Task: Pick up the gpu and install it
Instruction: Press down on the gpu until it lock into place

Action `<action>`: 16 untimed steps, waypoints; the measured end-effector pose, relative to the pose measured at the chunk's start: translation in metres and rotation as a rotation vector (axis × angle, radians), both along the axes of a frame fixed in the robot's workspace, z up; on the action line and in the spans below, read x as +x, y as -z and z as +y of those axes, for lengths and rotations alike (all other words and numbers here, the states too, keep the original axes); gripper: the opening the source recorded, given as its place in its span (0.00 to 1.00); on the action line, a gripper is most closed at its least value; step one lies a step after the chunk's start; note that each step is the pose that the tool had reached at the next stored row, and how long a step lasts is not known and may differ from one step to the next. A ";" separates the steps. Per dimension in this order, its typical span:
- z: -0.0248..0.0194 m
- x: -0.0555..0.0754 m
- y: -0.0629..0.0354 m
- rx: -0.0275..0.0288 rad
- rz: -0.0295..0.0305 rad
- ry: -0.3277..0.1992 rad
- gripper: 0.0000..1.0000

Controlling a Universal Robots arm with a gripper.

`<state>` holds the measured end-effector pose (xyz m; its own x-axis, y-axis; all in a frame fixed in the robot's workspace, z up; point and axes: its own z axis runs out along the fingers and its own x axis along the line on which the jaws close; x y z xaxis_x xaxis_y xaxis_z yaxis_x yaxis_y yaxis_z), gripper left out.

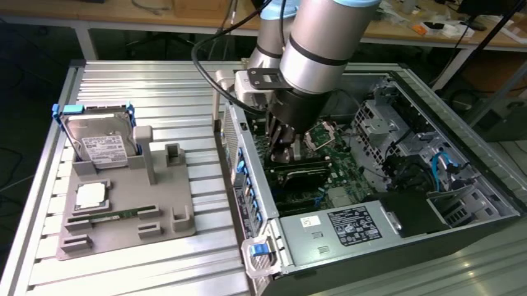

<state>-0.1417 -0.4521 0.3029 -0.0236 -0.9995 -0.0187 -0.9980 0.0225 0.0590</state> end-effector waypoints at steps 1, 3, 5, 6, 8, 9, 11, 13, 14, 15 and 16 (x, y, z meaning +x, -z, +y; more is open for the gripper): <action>0.0001 -0.002 -0.0001 0.0001 0.0015 0.000 0.11; 0.0003 -0.007 -0.0005 0.0000 0.0048 0.000 0.11; 0.0005 -0.011 -0.0007 0.0001 0.0080 0.000 0.11; 0.0005 -0.012 -0.0008 0.0000 0.0084 0.000 0.11; 0.0005 -0.017 -0.0008 0.0000 0.0086 0.000 0.11; 0.0006 -0.019 -0.0007 0.0001 0.0083 0.000 0.11; 0.0008 -0.020 -0.0007 0.0000 0.0085 0.000 0.11; 0.0007 -0.020 -0.0008 0.0000 0.0087 0.000 0.11; 0.0007 -0.020 -0.0008 -0.0001 0.0087 0.000 0.11; 0.0008 -0.020 -0.0008 0.0000 0.0088 0.000 0.11; 0.0008 -0.020 -0.0010 0.0001 0.0090 0.000 0.11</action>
<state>-0.1618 -0.4513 0.3039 -0.0239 -0.9995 -0.0186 -0.9974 0.0226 0.0679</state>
